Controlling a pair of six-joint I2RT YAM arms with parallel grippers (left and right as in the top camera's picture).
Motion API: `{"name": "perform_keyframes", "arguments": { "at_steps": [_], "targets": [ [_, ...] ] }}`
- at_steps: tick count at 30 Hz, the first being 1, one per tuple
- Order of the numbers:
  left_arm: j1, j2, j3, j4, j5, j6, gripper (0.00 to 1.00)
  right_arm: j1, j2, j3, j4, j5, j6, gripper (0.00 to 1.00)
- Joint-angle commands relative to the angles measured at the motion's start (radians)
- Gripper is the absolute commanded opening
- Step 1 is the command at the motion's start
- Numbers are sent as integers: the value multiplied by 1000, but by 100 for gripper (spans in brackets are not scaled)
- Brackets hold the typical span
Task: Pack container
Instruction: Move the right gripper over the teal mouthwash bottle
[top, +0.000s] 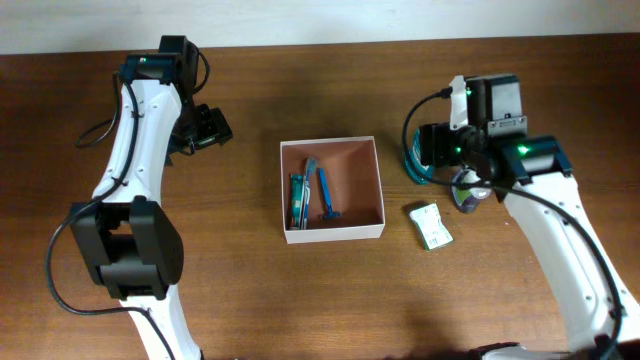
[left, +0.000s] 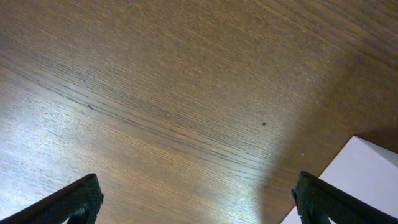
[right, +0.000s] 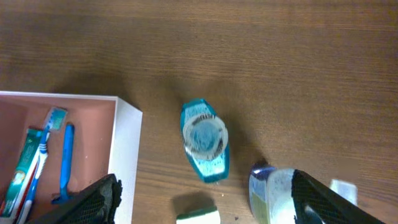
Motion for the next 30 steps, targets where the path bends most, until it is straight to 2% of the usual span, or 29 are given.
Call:
{"name": "perform_keyframes", "arguments": {
  "at_steps": [1, 16, 20, 30],
  "targets": [
    [2, -28, 12, 0, -11, 2, 100, 6, 46, 21, 22, -1, 6, 80],
    [2, -28, 12, 0, -11, 2, 99, 6, 157, 21, 94, -1, -3, 70],
    [2, -28, 12, 0, -11, 2, 100, 6, 172, 21, 101, -2, -3, 57],
    [2, -28, 12, 0, -11, 2, 99, 6, 188, 21, 118, 9, -5, 57]
  ]
}}
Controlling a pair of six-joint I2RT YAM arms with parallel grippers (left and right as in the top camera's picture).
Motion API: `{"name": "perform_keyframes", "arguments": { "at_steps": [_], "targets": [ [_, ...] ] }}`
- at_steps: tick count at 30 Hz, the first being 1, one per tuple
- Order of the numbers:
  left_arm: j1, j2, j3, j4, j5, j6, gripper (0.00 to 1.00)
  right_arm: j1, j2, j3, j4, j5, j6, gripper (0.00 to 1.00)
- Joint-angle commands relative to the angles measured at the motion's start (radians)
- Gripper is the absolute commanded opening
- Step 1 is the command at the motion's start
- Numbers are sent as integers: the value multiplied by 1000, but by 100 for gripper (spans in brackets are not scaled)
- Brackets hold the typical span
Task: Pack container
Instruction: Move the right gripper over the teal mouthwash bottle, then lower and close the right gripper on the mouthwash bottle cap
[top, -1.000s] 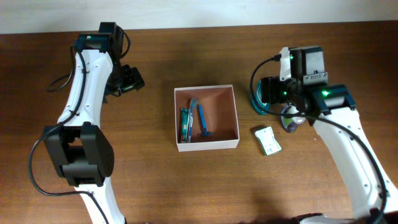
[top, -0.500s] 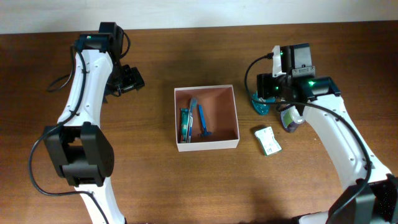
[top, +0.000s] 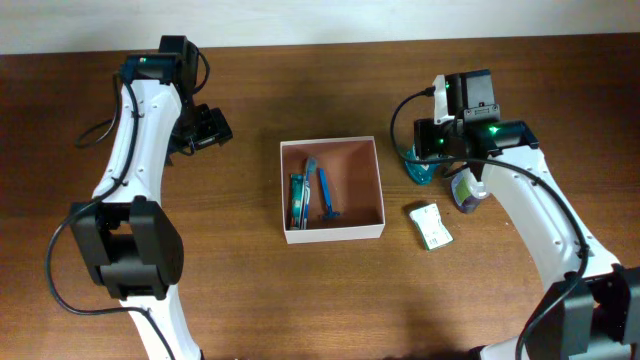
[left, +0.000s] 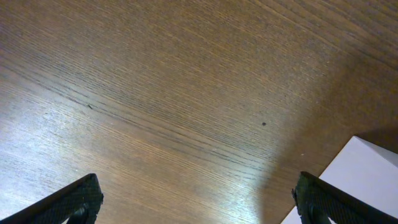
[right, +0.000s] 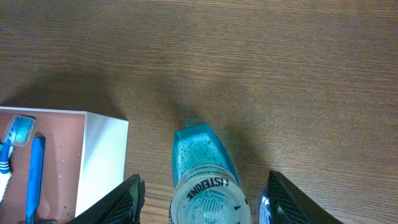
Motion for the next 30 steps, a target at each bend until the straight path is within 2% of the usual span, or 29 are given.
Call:
{"name": "perform_keyframes", "arguments": {
  "at_steps": [1, 7, 10, 15, 20, 23, 25, 30],
  "targets": [
    [2, -28, 12, 0, -11, 2, 99, 6, 17, 21, 8, 9, 2, 57],
    [2, -28, 12, 0, -11, 2, 99, 6, 46, 21, 24, 9, 2, 56],
    [2, -28, 12, 0, -11, 2, 100, 6, 49, 21, 38, 9, 2, 48],
    [2, -28, 12, 0, -11, 2, 99, 6, 49, 21, 50, 9, 2, 45],
    [2, -28, 12, 0, -11, 2, 99, 6, 49, 21, 50, 9, 2, 33],
    [2, -28, 12, 0, -11, 2, 100, 6, 49, 21, 50, 10, 2, 32],
    [2, -28, 12, 0, -11, 2, 99, 6, 49, 21, 48, 9, 2, 26],
    [2, -28, 12, 0, -11, 2, 99, 6, 49, 21, 45, 10, 2, 22]
  ]
}}
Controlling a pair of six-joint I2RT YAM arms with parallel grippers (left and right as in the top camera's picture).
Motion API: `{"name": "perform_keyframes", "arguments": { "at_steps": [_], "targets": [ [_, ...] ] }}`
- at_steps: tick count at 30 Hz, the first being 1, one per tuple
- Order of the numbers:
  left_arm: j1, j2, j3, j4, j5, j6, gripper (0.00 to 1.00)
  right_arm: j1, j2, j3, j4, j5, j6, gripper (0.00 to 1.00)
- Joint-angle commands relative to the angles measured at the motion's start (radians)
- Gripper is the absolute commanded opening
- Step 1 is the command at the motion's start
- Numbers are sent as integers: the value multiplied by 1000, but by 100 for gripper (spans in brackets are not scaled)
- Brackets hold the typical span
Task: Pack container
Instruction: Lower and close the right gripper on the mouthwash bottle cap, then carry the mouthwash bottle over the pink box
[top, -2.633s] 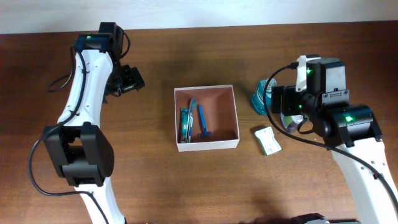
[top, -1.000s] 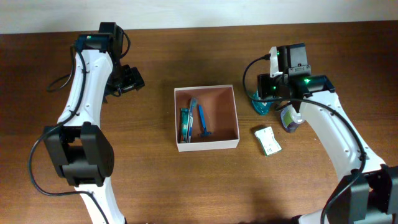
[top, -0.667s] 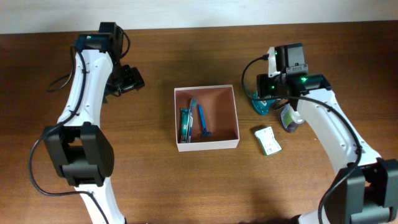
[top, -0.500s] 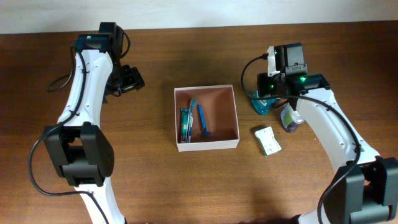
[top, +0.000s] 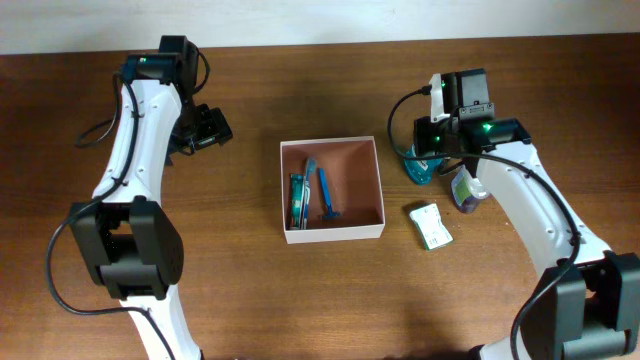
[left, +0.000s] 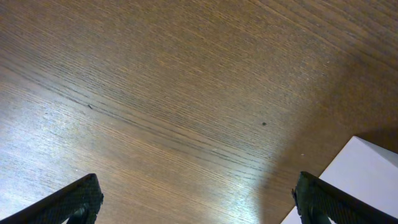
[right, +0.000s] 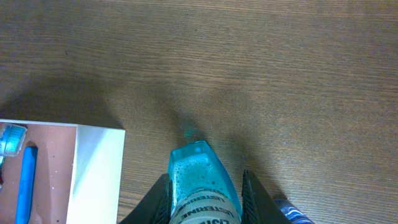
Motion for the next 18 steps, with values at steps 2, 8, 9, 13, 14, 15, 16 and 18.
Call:
{"name": "perform_keyframes", "arguments": {
  "at_steps": [2, 8, 9, 13, 14, 15, 16, 18],
  "targets": [
    [2, -28, 12, 0, -11, 2, 99, 6, 3, 21, -2, 10, 4, 22],
    [2, -28, 12, 0, -11, 2, 100, 7, -13, 46, -34, 10, 5, 22],
    [2, -28, 12, 0, -11, 2, 99, 7, -16, 56, -44, 10, 5, 22],
    [2, -28, 12, 0, -11, 2, 99, 8, -32, 110, -104, 22, 6, 22],
    [2, -28, 12, 0, -11, 2, 99, 11, -36, 132, -130, 35, 8, 22],
    [2, -28, 12, 0, -11, 2, 99, 17, -38, 155, -153, 52, 8, 22],
    [2, -28, 12, 0, -11, 2, 99, 24, -40, 177, -175, 68, 8, 22],
    [2, -28, 12, 0, -11, 2, 99, 50, -40, 233, -229, 112, 8, 22]
  ]
}}
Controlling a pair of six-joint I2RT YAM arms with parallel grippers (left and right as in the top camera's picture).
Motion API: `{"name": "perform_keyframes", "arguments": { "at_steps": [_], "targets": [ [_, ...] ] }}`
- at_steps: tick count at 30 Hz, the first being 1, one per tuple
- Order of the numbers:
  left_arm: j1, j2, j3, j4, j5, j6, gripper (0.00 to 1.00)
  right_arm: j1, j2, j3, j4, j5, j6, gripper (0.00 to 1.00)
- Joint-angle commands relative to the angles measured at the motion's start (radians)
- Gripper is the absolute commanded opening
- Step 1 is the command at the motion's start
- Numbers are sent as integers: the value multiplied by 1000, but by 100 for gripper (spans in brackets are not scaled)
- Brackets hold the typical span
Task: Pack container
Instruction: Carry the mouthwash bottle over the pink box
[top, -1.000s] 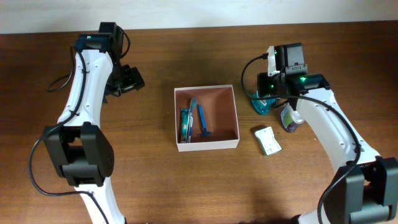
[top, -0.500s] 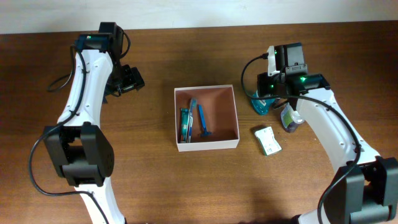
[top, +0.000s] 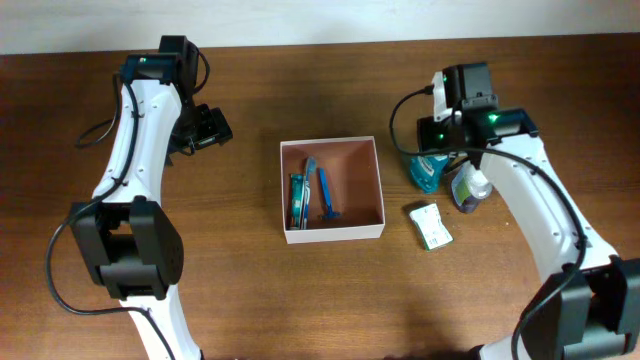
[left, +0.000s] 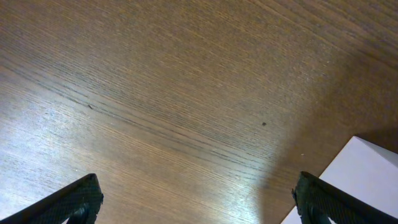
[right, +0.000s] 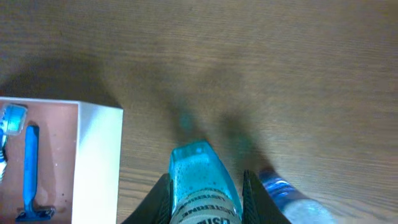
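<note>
My right gripper (top: 432, 160) (right: 204, 194) is shut on a teal mouthwash bottle (top: 425, 173) (right: 198, 171), a finger on each side of its labelled neck. The bottle hangs upright just right of the white box (top: 335, 233) (right: 99, 162) and seems slightly off the table. The box has a pink floor and holds a toothbrush pack (top: 298, 200) and a blue razor (top: 326, 197) (right: 30, 168). My left gripper (top: 205, 130) (left: 198, 202) is open over bare wood at the far left, with the box corner (left: 364, 177) at its right.
A clear bottle with a purple base (top: 466, 188) (right: 283, 193) stands close on the right of the held bottle. A green and white packet (top: 430, 225) lies on the table in front of them. A cable loops beside the right wrist.
My right gripper, still shut on the mouthwash bottle, has shifted a little to the right, and the bottle looks slightly raised. The clear bottle now shows in the right wrist view. The left arm is unmoved.
My right gripper was open high above the mouthwash bottle and the clear bottle. Then it was lower, open around the mouthwash bottle's top. Then it was shut on the bottle's neck, and now it holds it slightly shifted. My left gripper stayed open throughout.
</note>
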Motion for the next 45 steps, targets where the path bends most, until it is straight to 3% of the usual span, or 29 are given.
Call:
{"name": "perform_keyframes", "arguments": {
  "at_steps": [1, 12, 23, 38, 45],
  "targets": [
    [2, -28, 12, 0, -11, 2, 99, 55, -40, 131, -49, 94, 8, 22],
    [2, -28, 12, 0, -11, 2, 99, 236, -42, 351, -198, 183, 72, 22],
    [1, -28, 12, 0, -11, 2, 99, 346, -42, 385, -216, 183, 56, 22],
    [0, -28, 12, 0, -11, 2, 99, 362, 11, 385, -213, 172, 274, 21],
    [0, -28, 12, 0, -11, 2, 99, 363, 67, 385, -202, 173, 305, 20]
  ]
}}
